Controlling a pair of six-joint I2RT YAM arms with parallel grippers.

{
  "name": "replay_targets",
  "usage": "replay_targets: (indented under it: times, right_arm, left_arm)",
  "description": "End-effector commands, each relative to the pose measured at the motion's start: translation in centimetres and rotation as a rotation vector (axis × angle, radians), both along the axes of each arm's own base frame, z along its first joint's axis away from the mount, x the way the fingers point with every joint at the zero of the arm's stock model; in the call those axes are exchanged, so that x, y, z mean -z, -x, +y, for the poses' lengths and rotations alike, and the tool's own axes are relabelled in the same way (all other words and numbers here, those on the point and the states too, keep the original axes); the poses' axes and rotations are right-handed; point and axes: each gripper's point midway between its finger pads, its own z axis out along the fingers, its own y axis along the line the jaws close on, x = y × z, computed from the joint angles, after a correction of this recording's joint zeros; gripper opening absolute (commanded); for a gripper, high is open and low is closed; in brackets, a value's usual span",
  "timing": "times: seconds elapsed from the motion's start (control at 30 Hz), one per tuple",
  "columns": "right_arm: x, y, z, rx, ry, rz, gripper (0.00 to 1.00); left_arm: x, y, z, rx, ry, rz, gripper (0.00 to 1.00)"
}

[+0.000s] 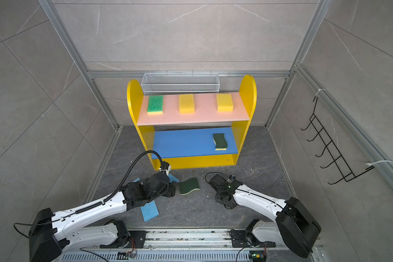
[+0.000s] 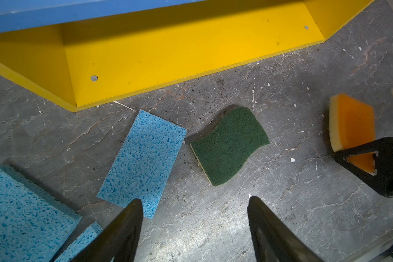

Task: Arrange cleaning sponges on a shelf
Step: Pick up the cleaning sponge from the bottom-right of the table.

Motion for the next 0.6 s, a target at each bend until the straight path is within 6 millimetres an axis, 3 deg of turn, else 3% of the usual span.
replay_targets:
  times: [0.0, 0.4, 0.57]
  right_arm:
    - [-2.1, -1.2, 1.5, -0.122, -0.002, -0.059, 0.52]
    - [-9.6, -4.9, 5.3, -0.406, -0.026, -0.239, 0.54]
    - [-11.8, -6.2, 7.4, -0.519, -0.034, -0.28, 0.55]
  left_arm:
    - [-1.1, -0.2, 0.8, -0.024, 0.005, -0.028, 0.76]
    - [-1.6, -0.2, 1.1, -0.034, 0.022, -0.042, 0.76]
    - [-1.9, -0.1, 1.4, -0.041, 0.029, -0.051, 0.75]
